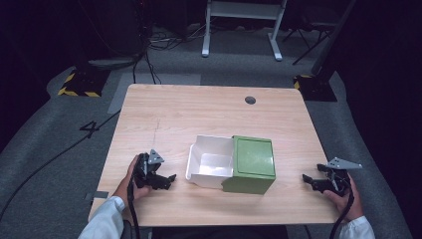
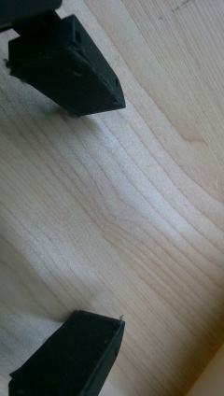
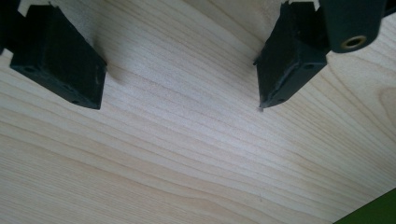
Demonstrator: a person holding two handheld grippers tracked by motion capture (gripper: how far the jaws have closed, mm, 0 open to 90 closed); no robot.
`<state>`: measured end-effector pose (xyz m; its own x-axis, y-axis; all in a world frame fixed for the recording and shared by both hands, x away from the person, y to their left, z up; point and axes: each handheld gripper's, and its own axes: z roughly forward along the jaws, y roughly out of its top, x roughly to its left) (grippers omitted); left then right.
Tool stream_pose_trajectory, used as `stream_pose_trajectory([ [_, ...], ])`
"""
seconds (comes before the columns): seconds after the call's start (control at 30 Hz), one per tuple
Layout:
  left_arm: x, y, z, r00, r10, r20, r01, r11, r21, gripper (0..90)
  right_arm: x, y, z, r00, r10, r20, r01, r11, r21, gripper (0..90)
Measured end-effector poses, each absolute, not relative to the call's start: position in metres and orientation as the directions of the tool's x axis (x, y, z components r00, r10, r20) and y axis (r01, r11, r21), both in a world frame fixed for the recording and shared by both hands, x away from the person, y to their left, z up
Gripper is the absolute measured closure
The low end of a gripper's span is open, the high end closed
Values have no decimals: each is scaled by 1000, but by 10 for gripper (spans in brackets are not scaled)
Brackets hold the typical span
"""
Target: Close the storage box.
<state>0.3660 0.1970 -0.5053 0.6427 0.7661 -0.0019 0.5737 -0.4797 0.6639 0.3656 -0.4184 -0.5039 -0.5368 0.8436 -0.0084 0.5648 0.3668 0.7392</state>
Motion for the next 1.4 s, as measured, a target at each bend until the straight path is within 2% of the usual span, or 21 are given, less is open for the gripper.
stream_pose_trajectory([
  [0.37, 367, 197, -505, 627, 779, -11, 590, -466, 660, 4, 366, -418, -504, -537, 844, -9, 565, 367, 739, 157],
  [0.4, 367, 198, -503, 621, 784, -7, 596, -466, 654, 23, 366, -418, -504, -537, 844, -9, 565, 367, 739, 157],
  [0.43, 368, 199, -500, 616, 788, -6, 602, -466, 648, 129, 366, -418, -504, -537, 843, -8, 565, 367, 739, 157],
  [0.5, 368, 200, -497, 599, 801, -7, 611, -451, 650, 211, 366, -418, -504, -537, 843, -9, 565, 367, 739, 157],
  [0.57, 368, 204, -493, 626, 780, -30, 593, -451, 667, 186, 366, -418, -504, -537, 843, -8, 565, 367, 739, 157],
  [0.87, 364, 198, -469, 640, 768, -24, 534, -422, 733, 201, 366, -418, -504, -538, 843, -9, 564, 368, 739, 157],
  [1.4, 371, 176, -448, 658, 753, -1, 479, -417, 772, 201, 366, -418, -504, -538, 843, -8, 564, 367, 739, 157],
])
